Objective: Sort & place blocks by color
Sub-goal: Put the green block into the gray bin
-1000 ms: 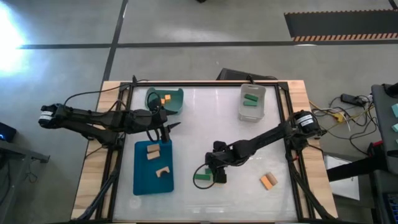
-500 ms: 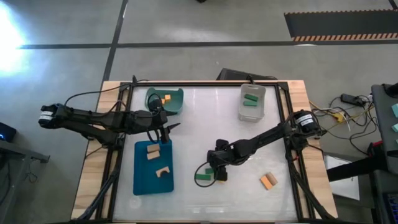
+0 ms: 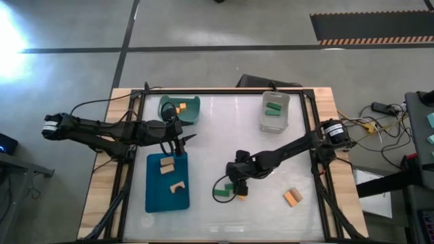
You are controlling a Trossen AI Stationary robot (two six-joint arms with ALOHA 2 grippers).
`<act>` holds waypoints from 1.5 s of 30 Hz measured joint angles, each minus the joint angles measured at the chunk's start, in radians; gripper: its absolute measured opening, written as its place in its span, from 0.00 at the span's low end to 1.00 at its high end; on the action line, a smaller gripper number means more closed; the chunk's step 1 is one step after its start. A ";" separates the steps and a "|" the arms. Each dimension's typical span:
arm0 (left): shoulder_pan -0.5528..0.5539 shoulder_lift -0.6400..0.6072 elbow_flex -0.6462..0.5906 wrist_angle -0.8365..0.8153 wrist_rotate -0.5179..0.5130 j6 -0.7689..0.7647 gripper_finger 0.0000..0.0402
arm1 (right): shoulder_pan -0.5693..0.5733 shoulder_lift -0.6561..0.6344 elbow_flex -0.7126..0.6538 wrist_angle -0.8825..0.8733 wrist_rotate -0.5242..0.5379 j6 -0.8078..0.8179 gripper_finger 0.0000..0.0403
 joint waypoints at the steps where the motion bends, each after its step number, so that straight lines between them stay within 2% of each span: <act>1: 0.000 0.000 0.000 0.000 0.000 0.000 0.49 | 0.000 -0.013 0.004 0.003 0.000 0.000 0.57; 11: 0.000 0.000 -0.002 0.000 0.000 0.003 0.49 | 0.035 -0.016 -0.001 0.008 -0.083 0.039 0.57; 19: 0.000 0.000 -0.002 0.001 0.000 0.004 0.49 | 0.035 0.047 -0.022 0.113 -0.158 0.057 0.57; 23: 0.000 -0.003 -0.004 0.000 0.000 0.004 0.49 | 0.027 0.060 -0.028 0.154 -0.163 0.057 0.56; 27: 0.000 -0.003 -0.003 -0.001 0.000 0.004 0.49 | 0.018 0.069 -0.029 0.159 -0.157 0.055 0.48; 35: 0.000 -0.004 -0.004 -0.001 0.000 0.005 0.49 | 0.005 0.065 -0.035 0.161 -0.159 0.036 0.22; 41: 0.000 -0.004 -0.004 -0.001 0.000 0.005 0.49 | -0.017 0.043 -0.021 0.102 -0.156 -0.009 0.22; 45: 0.000 -0.004 -0.004 -0.001 0.000 0.005 0.49 | -0.048 0.000 0.014 -0.060 -0.107 -0.047 0.22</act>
